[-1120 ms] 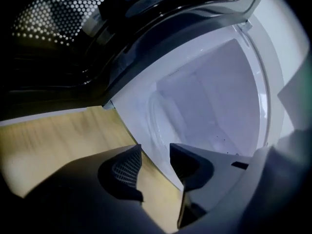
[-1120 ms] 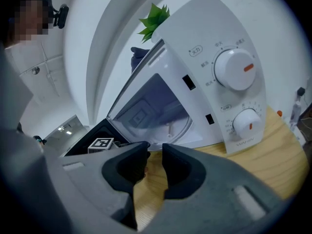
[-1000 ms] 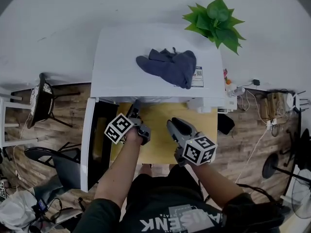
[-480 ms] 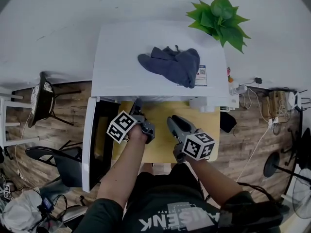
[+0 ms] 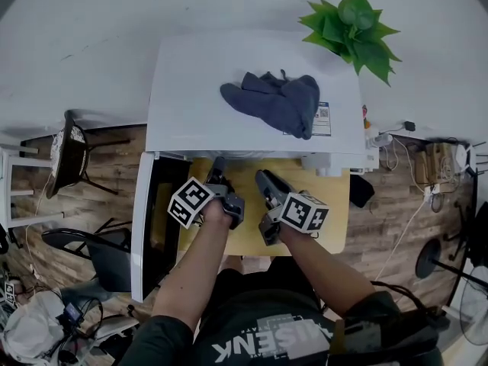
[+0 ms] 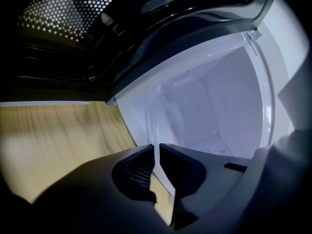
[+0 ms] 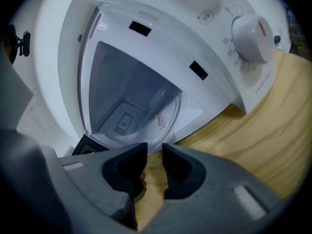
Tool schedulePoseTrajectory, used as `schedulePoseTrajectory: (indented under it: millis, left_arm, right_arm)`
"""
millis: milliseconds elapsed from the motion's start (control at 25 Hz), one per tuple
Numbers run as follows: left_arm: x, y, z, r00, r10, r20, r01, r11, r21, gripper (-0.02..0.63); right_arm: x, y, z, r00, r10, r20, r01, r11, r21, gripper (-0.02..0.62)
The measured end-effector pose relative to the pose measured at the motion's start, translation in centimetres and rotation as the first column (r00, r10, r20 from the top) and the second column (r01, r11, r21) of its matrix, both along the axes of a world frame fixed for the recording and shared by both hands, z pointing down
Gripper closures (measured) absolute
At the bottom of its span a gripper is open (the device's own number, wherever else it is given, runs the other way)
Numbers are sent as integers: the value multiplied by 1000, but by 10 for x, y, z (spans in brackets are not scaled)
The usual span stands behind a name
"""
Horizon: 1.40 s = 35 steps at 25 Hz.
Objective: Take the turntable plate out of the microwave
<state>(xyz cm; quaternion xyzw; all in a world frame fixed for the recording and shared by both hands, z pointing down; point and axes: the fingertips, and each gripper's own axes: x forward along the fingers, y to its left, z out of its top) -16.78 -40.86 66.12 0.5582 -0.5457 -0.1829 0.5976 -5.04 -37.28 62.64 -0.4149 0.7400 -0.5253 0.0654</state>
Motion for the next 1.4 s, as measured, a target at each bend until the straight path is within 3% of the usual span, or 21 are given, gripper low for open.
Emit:
schedulePoseTrajectory:
  millis: [280,680,880,1040,1160,1320,1400]
  left_arm:
    - [1,23,1,999,8,-34,-9,1000,-20,578]
    - [8,46,1,998,60,-36,-60,998,-15,574]
    - [12,49,3,995,96,-1,-96,995,4,561]
    - [9,46,7,993,111,36,-112,994,19,530]
    - [10,41,14,994,106,-10,-106,994,22,439]
    - [10,34,14,992,118,-39,-115,991,68,434]
    - [13,30,10,990,126,-64,-119,988,98,472]
  right_arm:
    - [-5,-11,19,986,86,140,-70,991,-114,442]
    - [-10,-28,25,947,191,257,-155,976,-154,440]
    - [-9,-28,33,940,225,256,-180,966,-188,502]
    - [-8,-26,33,913,252,320,-189,958,-217,529]
    - [-9,-21,31,897,250,364,-177,959,-223,536]
    - [-8,-10,31,890,243,387,-166,961,-223,540]
    - [-7,-6,32,888,237,394,-157,961,-226,541]
